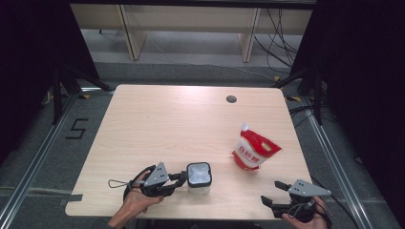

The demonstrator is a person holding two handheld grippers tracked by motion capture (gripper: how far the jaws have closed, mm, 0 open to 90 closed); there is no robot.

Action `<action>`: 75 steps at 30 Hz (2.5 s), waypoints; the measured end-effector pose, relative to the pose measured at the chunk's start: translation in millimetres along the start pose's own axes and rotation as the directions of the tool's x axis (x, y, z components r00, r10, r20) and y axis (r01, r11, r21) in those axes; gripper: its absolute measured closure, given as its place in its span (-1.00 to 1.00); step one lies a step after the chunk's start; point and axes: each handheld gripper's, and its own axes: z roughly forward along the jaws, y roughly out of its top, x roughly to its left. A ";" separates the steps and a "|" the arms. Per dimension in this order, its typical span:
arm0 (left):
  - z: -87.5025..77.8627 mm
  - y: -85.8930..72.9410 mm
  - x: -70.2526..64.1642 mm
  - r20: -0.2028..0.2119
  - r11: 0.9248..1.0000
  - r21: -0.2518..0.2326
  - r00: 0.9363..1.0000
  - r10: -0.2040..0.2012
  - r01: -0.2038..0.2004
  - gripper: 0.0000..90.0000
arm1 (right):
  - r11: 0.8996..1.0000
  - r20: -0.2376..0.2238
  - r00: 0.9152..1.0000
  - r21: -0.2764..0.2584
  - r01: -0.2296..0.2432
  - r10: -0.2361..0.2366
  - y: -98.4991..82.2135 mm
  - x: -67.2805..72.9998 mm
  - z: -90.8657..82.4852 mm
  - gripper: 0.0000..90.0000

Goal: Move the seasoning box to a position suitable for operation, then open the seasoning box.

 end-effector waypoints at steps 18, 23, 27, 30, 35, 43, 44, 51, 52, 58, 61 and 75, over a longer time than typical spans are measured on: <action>5.1 0.8 -1.5 0.039 1.000 -0.002 0.999 0.025 -0.025 0.62 | 1.000 0.012 1.000 -0.009 -0.007 0.007 -2.8 -2.0 -0.9 -0.49; 5.6 0.3 1.4 0.016 1.000 0.007 1.000 0.005 -0.005 0.63 | 1.000 0.017 1.000 -0.014 -0.002 0.002 -3.0 -2.6 -0.8 -0.49; 5.1 0.7 0.9 0.024 1.000 0.009 1.000 0.002 -0.003 0.61 | 1.000 0.018 1.000 -0.008 0.005 -0.005 -2.8 -2.7 -0.5 -0.49; 3.0 0.8 1.6 0.052 1.000 0.020 0.998 -0.023 0.022 0.36 | 1.000 0.008 1.000 -0.005 -0.014 0.014 -2.9 -1.4 -0.6 -0.49; -12.0 3.8 3.9 0.020 0.999 0.038 1.000 -0.018 0.017 0.03 | 1.000 0.011 1.000 0.006 -0.021 0.021 -2.3 1.8 0.4 -0.49; -30.7 7.9 -0.8 0.004 0.998 0.035 0.999 -0.050 0.050 -0.09 | 1.000 0.009 1.000 0.005 -0.012 0.012 -1.3 3.5 0.6 -0.48; -32.5 9.0 -1.9 0.011 0.998 0.035 0.999 -0.049 0.048 -0.08 | 1.000 0.021 1.000 0.005 0.013 -0.013 -0.9 2.5 0.6 -0.47; -45.6 21.3 -10.2 -0.019 0.998 -0.042 0.999 -0.038 0.037 0.41 | 1.000 -0.003 1.000 0.001 0.025 -0.025 1.0 7.0 2.1 -0.48; -48.4 24.2 -9.1 -0.021 0.999 -0.042 1.000 -0.015 0.014 0.48 | 1.000 0.003 1.000 0.001 0.020 -0.020 1.0 7.4 1.9 -0.48; -44.3 36.3 -8.5 -0.012 0.995 -0.088 0.999 -0.043 0.042 0.88 | 1.000 0.016 1.000 -0.007 0.014 -0.013 0.2 5.4 2.2 -0.48; -35.4 39.3 -10.8 -0.002 0.996 -0.072 0.999 -0.044 0.044 0.97 | 1.000 0.000 1.000 0.000 0.017 -0.017 1.0 6.1 3.0 -0.48; -25.6 40.1 -4.5 0.003 0.996 -0.065 0.998 -0.058 0.058 0.98 | 1.000 -0.004 1.000 0.005 0.023 -0.023 1.7 7.8 4.4 -0.48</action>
